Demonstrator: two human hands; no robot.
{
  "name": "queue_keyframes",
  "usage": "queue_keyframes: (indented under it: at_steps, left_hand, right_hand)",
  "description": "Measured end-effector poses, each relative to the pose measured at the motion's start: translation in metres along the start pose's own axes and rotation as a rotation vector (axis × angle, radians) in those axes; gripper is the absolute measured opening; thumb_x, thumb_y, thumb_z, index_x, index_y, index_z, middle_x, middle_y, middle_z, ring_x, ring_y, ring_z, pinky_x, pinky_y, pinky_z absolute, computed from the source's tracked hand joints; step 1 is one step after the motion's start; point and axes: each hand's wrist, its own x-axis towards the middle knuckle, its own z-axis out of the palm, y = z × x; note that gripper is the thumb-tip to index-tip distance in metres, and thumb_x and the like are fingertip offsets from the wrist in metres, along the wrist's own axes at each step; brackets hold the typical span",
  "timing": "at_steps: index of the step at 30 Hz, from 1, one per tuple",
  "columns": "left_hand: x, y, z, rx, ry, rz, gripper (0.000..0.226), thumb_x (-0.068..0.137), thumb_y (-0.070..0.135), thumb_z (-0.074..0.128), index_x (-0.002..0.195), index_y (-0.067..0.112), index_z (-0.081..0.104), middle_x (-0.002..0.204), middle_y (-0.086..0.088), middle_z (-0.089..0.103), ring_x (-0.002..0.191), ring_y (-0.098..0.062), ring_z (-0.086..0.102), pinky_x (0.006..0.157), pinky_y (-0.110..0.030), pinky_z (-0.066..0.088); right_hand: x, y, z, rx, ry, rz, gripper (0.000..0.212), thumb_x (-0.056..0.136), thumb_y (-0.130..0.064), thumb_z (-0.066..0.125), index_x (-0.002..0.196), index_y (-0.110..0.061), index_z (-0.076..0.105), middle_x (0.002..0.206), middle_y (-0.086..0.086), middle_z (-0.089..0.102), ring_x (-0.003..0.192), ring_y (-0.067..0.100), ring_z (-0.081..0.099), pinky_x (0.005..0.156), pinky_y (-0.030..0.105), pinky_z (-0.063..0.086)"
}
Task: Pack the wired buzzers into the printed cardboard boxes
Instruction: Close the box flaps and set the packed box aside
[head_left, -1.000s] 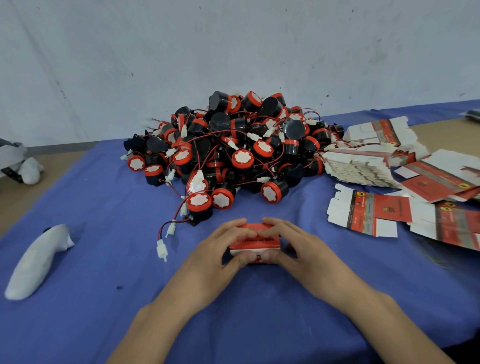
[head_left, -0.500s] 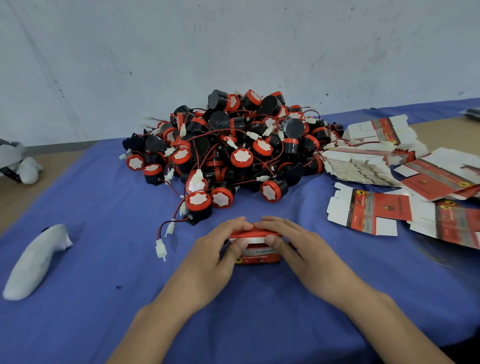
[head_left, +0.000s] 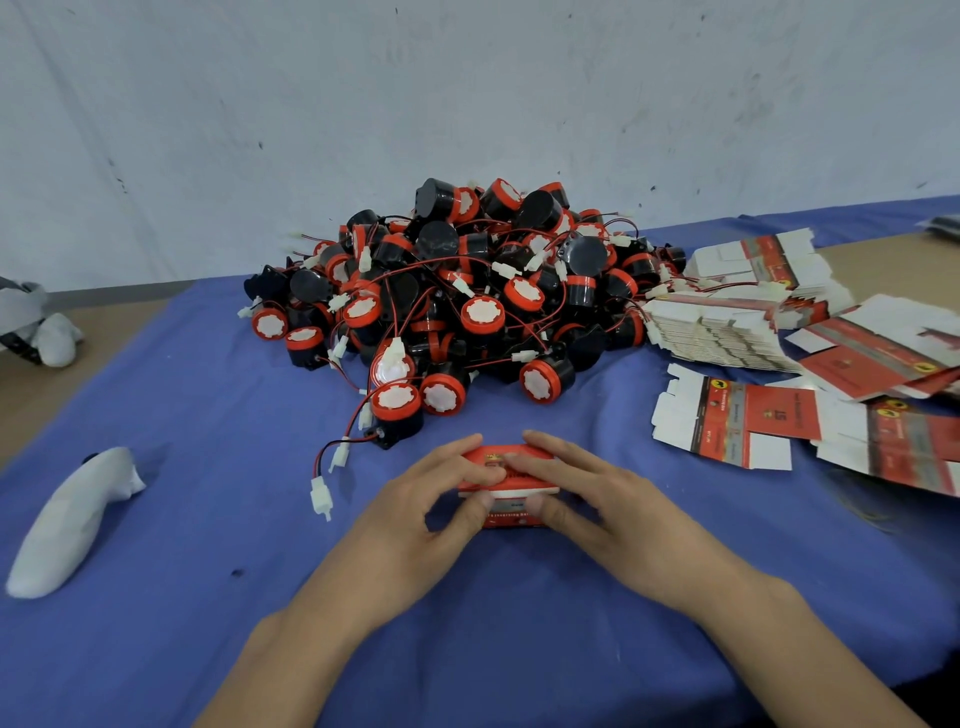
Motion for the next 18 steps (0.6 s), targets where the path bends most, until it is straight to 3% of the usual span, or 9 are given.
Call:
queue_keyframes:
  at_steps: [5,9,14,18]
  left_hand:
    - [-0.0023,-0.0022,-0.0022,0.018,-0.003,-0.001,0.027,0.091,0.045,0.061,0.115,0.055,0.065,0.146,0.036,0.041,0.133,0.012,0.041,0.106,-0.028,0.047]
    - [-0.0054,-0.0027,-0.0022,-0.004,-0.007,-0.010,0.036,0.082,0.060,0.053,0.117,0.063,0.062,0.147,0.042,0.034,0.133,0.016,0.038,0.106,-0.019,0.043]
    - [-0.0064,-0.0033,0.0017,-0.060,0.020,-0.026,0.034,0.084,0.052,0.058,0.116,0.064,0.062,0.149,0.035,0.038,0.136,0.016,0.035,0.106,-0.011,0.037]
    - [-0.0040,0.0016,0.0011,-0.163,0.032,-0.078,0.032,0.085,0.047,0.062,0.115,0.056,0.065,0.134,0.028,0.056,0.127,0.007,0.050,0.100,-0.012,0.044]
  right_hand:
    - [0.0010,-0.0024,-0.0036,-0.205,-0.031,-0.029,0.047,0.098,-0.059,0.038,0.144,-0.061,0.037,0.160,-0.035,0.018,0.128,0.007,0.054,0.101,0.031,0.047]
    - [-0.0002,-0.0009,-0.0012,-0.237,-0.031,-0.026,0.048,0.095,-0.065,0.028,0.143,-0.065,0.032,0.161,-0.036,0.012,0.122,0.012,0.056,0.098,0.031,0.048]
    - [-0.0001,0.0026,0.0042,-0.099,0.011,0.000,0.043,0.093,-0.068,0.033,0.135,-0.075,0.035,0.160,-0.036,0.015,0.123,0.004,0.055,0.101,0.027,0.046]
    - [0.0015,0.0001,0.0048,0.154,0.064,0.053,0.037,0.090,-0.062,0.048,0.126,-0.063,0.056,0.147,-0.032,0.038,0.114,-0.004,0.057,0.092,0.015,0.046]
